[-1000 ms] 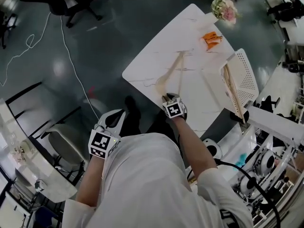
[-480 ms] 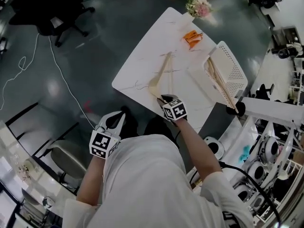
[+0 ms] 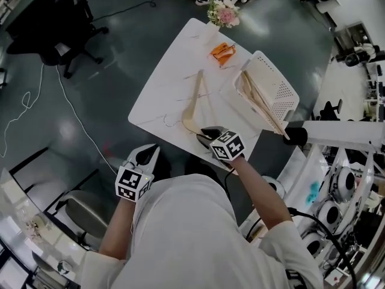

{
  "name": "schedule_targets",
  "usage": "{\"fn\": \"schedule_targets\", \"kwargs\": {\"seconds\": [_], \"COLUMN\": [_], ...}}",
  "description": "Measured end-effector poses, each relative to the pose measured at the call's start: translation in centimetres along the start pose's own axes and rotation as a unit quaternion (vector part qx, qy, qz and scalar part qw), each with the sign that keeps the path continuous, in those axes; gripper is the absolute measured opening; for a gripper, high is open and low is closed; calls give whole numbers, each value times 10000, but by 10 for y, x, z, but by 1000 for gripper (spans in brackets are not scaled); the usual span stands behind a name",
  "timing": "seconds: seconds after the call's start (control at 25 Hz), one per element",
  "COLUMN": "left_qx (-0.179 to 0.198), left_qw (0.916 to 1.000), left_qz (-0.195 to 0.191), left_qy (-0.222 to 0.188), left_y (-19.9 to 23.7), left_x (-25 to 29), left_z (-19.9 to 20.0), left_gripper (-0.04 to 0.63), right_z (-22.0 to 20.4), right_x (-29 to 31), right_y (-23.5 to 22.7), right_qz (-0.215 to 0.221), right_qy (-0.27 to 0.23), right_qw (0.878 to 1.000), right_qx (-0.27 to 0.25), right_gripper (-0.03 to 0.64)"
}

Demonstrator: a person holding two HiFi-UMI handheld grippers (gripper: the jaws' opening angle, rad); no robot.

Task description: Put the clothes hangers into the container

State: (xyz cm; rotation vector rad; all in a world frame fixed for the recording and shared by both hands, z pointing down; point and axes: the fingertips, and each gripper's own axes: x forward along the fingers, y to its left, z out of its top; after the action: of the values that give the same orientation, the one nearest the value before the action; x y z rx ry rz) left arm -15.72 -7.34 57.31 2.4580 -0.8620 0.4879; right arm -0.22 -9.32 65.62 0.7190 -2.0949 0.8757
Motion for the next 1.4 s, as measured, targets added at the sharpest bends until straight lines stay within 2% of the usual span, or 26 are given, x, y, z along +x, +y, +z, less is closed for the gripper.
{"fn": "schedule_targets", "kwargs": {"seconds": [0.32, 0.64, 0.96, 1.2, 1.4], "left_qx": [220, 364, 396, 402, 358], "left_qw": [9996, 9989, 9987, 9988, 9992], "left_qz": [-164, -291, -308, -261, -148], "left_qy": [-100, -56, -16, -2, -12], "left_y": [-46, -81, -102, -115, -122], "left_x": [40, 67, 87, 97, 102], "left_z": [25, 30, 31, 29, 31], "left_gripper": [2, 2, 2, 2, 2], "right_z": [6, 6, -5, -19, -33], "right_x": [-79, -156, -218, -242, -245], "right_y": [-4, -26, -76, -117, -146], "right_qz": [271, 440, 274, 604, 826], "right_qy": [-305, -498, -602, -436, -81], "right_qw": [9989, 9975, 9978, 9969, 9959], "right_qx": [-225, -219, -45, 251, 357], "right_gripper": [91, 91, 91, 91, 91]}}
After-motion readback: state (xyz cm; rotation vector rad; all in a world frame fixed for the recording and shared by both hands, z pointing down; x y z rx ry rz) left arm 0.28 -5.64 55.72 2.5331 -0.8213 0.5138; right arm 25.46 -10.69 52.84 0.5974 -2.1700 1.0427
